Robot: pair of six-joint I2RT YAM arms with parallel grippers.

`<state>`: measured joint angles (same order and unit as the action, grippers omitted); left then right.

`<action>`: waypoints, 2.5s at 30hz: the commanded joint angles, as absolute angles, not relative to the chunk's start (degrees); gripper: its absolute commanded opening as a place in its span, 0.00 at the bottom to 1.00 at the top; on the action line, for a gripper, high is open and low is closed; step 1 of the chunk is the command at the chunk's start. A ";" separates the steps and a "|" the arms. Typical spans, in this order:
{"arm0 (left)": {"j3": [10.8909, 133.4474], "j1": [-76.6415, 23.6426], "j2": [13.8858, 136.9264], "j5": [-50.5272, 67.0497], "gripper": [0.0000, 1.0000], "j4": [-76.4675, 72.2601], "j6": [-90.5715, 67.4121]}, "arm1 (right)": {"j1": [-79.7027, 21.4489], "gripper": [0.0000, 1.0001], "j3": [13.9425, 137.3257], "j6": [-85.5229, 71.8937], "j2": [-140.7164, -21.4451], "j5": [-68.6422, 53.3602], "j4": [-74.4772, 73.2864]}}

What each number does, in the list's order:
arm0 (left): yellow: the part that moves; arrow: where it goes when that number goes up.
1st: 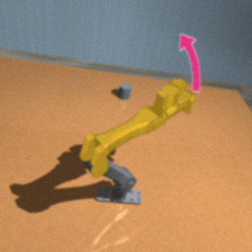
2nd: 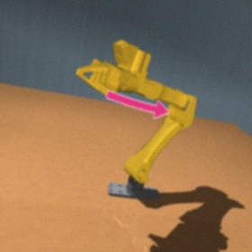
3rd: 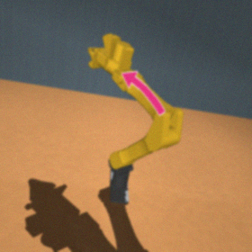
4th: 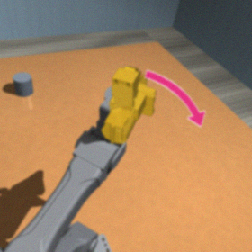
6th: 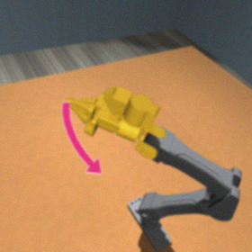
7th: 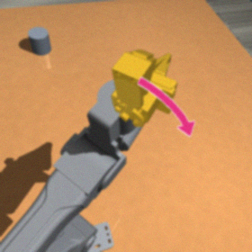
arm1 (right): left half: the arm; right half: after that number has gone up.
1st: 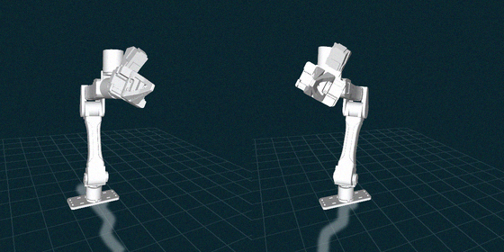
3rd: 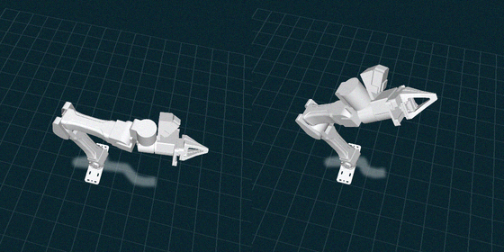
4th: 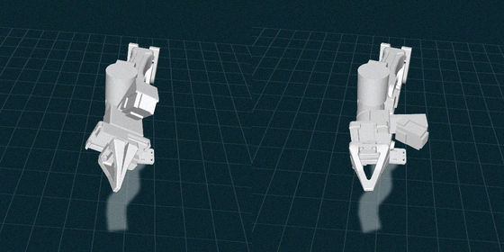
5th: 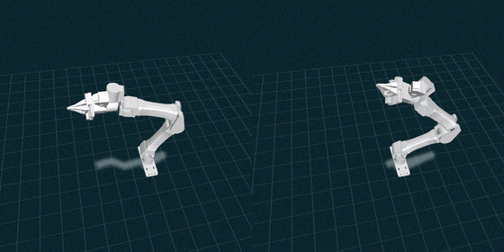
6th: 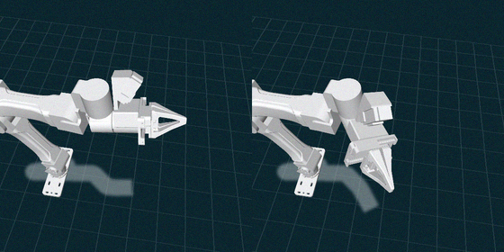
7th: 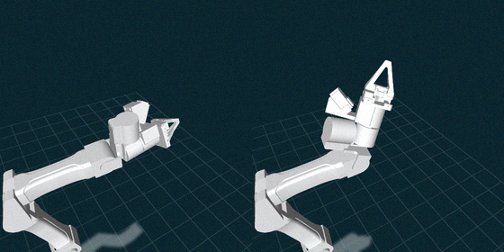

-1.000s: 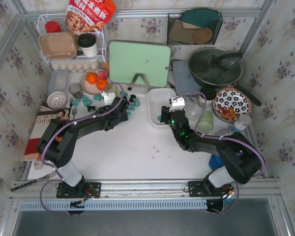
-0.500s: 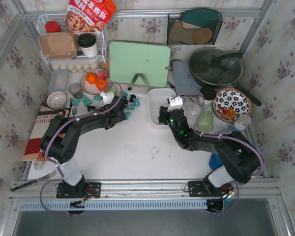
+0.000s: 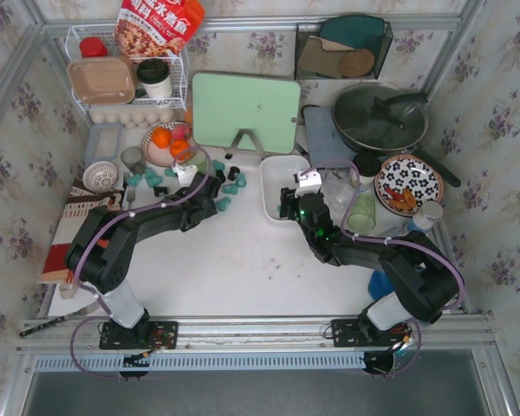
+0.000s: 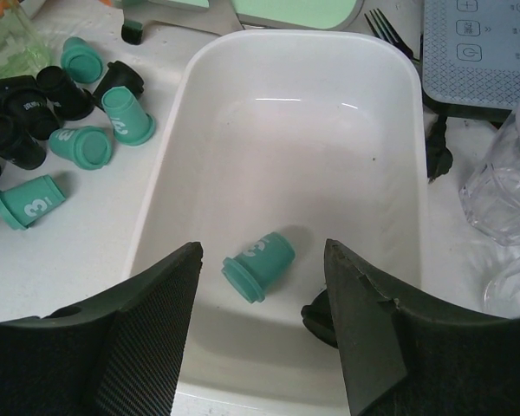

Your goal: Mix the coffee capsules in the storage basket

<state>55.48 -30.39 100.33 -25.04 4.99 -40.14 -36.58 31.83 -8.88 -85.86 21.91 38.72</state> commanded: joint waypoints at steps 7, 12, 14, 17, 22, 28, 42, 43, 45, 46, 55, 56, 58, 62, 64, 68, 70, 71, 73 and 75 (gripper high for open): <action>44.98 -30.71 86.86 -12.27 0.37 -13.11 -22.90 | -36.54 0.67 33.18 -11.36 -83.98 19.78 36.41; 37.76 -32.45 79.26 0.14 0.32 -25.40 -10.18 | -36.56 0.67 36.03 -14.30 -82.39 13.65 30.66; 35.08 -34.17 77.30 3.61 0.28 -29.97 -3.88 | -36.56 0.67 37.11 -14.91 -81.90 12.67 28.26; 30.07 -39.80 75.60 3.18 0.27 -39.44 8.29 | -36.55 0.68 37.30 -15.62 -80.68 11.52 26.21; 27.44 -45.66 76.85 6.02 0.25 -46.70 22.67 | -36.55 0.68 35.36 -16.17 -78.00 7.41 25.42; 31.40 -51.33 79.70 2.34 0.23 -43.77 30.30 | -36.56 0.67 34.28 -17.03 -75.27 -2.40 27.60; 33.05 -53.43 80.58 2.73 0.23 -44.65 35.05 | -36.56 0.58 34.50 -19.02 -74.18 -14.93 30.41; 33.07 -53.70 80.59 2.72 0.23 -44.96 34.93 | -36.56 0.56 34.73 -19.04 -74.60 -15.09 30.12; 33.19 -54.32 80.60 2.54 0.23 -45.00 34.98 | -36.55 0.54 35.40 -18.98 -75.60 -15.09 29.16; 33.16 -54.60 80.55 2.26 0.23 -45.00 34.95 | -36.56 0.52 35.68 -18.93 -76.07 -15.20 28.94; 33.60 -55.07 80.59 -0.43 0.23 -44.55 34.37 | -36.56 0.24 36.49 -18.64 -77.17 -15.27 27.79; 33.81 -55.03 80.60 -0.78 0.24 -44.36 34.09 | -36.56 0.20 36.43 -18.62 -77.29 -14.77 27.77; 34.36 -55.02 81.52 -1.64 0.29 -43.88 33.51 | -36.56 0.13 36.27 -18.56 -77.30 -13.17 27.61; 35.40 -54.93 83.80 -5.04 0.48 -43.55 30.50 | -36.56 0.04 35.66 -17.69 -77.11 -7.53 26.94; 35.51 -54.85 84.34 -6.03 0.68 -43.75 28.73 | -36.56 0.01 34.88 -16.97 -76.51 -2.11 26.86; 34.66 -54.78 84.44 -8.27 0.73 -45.12 25.53 | -36.56 0.00 32.33 -15.85 -74.91 10.12 28.59; 33.92 -54.56 83.95 -10.34 0.81 -46.46 23.68 | -36.49 0.00 30.60 -15.55 -74.39 16.64 30.79; 33.66 -54.25 83.53 -12.07 0.85 -46.62 22.34 | -36.55 0.00 29.51 -15.11 -74.29 19.64 32.52; 33.46 -53.37 82.86 -14.68 0.88 -45.95 19.66 | -36.55 0.00 27.39 -14.15 -74.58 24.26 36.47; 33.99 -52.15 82.08 -17.97 0.89 -43.41 16.08 | -36.56 0.00 25.48 -12.63 -76.01 27.98 41.59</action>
